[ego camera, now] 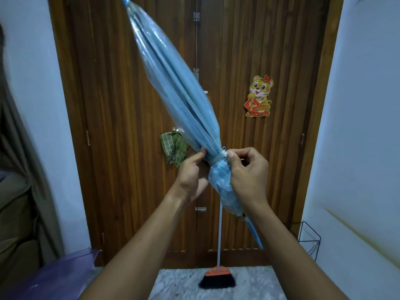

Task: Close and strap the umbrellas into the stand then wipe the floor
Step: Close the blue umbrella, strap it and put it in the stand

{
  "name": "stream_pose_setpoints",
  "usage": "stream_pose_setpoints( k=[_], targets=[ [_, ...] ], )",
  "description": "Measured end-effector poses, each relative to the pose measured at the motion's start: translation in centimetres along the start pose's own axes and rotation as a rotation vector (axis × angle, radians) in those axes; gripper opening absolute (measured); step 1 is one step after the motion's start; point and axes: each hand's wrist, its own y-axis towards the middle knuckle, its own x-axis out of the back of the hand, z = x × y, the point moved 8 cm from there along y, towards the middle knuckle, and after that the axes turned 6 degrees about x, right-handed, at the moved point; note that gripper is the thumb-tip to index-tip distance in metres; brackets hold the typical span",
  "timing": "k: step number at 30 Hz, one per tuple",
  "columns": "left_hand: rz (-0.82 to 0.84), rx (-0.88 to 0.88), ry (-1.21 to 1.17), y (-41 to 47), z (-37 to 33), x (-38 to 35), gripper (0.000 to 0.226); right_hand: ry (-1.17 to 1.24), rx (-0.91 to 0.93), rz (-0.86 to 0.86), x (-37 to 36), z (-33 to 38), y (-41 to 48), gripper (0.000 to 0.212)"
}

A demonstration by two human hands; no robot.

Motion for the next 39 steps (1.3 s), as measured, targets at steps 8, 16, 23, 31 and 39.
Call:
stream_pose_setpoints(
  k=[8, 16, 23, 31, 39],
  targets=[
    [0.154, 0.053, 0.009, -0.9, 0.9, -1.9, 0.034, 0.082, -0.055, 0.113, -0.7, 0.2, 0.0, 0.007],
    [0.089, 0.08, -0.014, -0.7, 1.4, -1.4, 0.015, 0.051, -0.009, 0.215, -0.9, 0.8, -1.3, 0.011],
    [0.05, 0.056, -0.004, -1.1, 0.7, -1.0, 0.018, -0.141, 0.156, 0.254, -1.6, 1.7, -2.1, 0.028],
    [0.044, 0.057, 0.022, -1.4, 0.4, -0.8, 0.024, -0.056, 0.077, 0.252, -2.0, 1.4, -2.3, 0.019],
    [0.095, 0.013, -0.053, -0.3, 0.0, -0.1, 0.011, -0.049, 0.146, 0.267, -1.9, 2.3, -2.7, 0.005]
  ],
)
